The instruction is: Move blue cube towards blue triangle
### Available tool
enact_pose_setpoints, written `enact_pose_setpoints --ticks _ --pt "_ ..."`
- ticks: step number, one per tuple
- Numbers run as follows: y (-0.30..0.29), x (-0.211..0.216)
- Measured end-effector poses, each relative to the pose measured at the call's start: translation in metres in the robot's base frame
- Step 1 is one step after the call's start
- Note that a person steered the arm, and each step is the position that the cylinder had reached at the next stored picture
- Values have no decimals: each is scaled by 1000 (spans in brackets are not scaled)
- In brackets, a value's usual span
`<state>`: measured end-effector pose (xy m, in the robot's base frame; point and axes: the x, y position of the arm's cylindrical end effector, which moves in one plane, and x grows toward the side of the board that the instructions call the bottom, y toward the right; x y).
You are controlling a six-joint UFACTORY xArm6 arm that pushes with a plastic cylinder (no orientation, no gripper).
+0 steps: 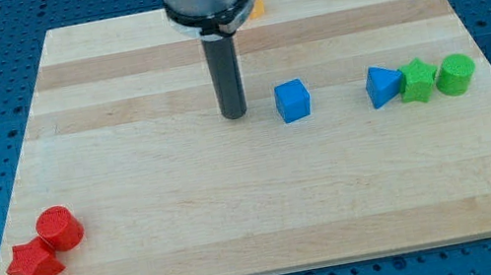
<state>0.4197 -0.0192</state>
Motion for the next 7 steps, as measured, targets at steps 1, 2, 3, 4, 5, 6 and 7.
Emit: enact_pose_setpoints --ticks 1,2,3,4,5,6,7 --pt "19 0" --pt "36 0" --pt "50 0" --pt "60 0" --pt "65 0" --pt "75 0" --pt "87 0"
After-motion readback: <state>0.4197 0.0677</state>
